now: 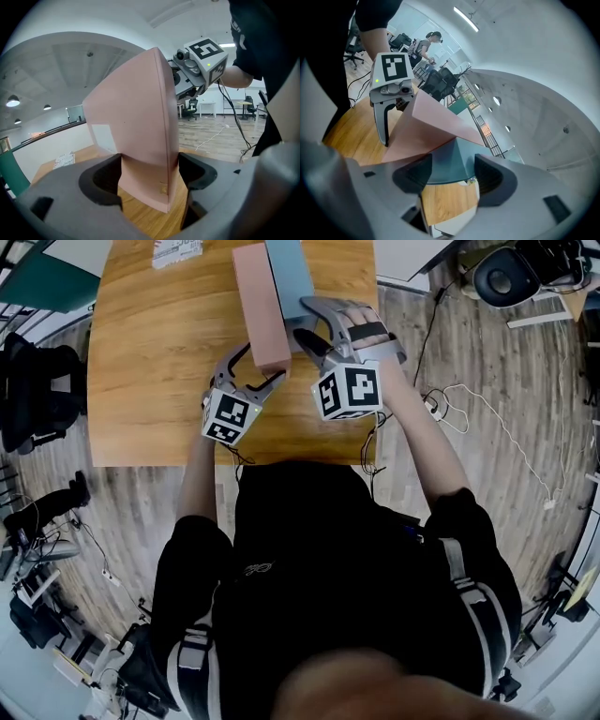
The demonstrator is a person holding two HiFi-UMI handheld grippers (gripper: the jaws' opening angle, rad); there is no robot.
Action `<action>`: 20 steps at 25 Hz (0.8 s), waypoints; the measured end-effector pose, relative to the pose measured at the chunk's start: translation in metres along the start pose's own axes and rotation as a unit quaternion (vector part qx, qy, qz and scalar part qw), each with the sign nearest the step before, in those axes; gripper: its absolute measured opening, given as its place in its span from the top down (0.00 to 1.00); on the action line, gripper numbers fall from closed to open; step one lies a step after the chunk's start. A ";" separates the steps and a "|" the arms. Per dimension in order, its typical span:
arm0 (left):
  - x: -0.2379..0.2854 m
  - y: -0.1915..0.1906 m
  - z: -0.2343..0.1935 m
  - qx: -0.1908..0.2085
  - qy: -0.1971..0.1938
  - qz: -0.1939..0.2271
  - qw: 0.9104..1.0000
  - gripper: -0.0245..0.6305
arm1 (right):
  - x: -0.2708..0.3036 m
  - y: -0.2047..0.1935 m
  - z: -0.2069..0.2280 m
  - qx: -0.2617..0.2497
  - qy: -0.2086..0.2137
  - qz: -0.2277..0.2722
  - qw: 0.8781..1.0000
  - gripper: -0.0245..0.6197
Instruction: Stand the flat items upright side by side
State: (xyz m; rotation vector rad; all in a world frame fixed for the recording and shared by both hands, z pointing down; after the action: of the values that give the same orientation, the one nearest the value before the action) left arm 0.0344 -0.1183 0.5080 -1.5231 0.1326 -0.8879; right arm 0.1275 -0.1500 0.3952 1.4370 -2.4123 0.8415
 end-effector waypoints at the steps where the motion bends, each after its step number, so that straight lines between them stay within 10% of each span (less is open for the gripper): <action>1: 0.003 0.000 -0.004 -0.001 0.001 0.000 1.000 0.36 | 0.001 -0.001 0.001 0.001 0.000 -0.001 1.000 0.52; 20: 0.036 0.013 -0.057 0.005 0.009 0.005 1.000 0.35 | 0.007 -0.004 0.008 0.022 -0.010 -0.018 1.000 0.51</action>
State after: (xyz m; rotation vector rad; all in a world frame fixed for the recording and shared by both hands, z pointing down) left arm 0.0312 -0.1866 0.5064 -1.5046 0.1486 -0.8925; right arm 0.1278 -0.1614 0.3930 1.5061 -2.3888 0.8824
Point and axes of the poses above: the fingertips, and each gripper's own axes: x forward along the fingers, z to its right, y out of its top, the point moved 4 cm from there along -x, backward along the fingers, and after that the axes turned 4 degrees about -x, right-handed, at the moved point
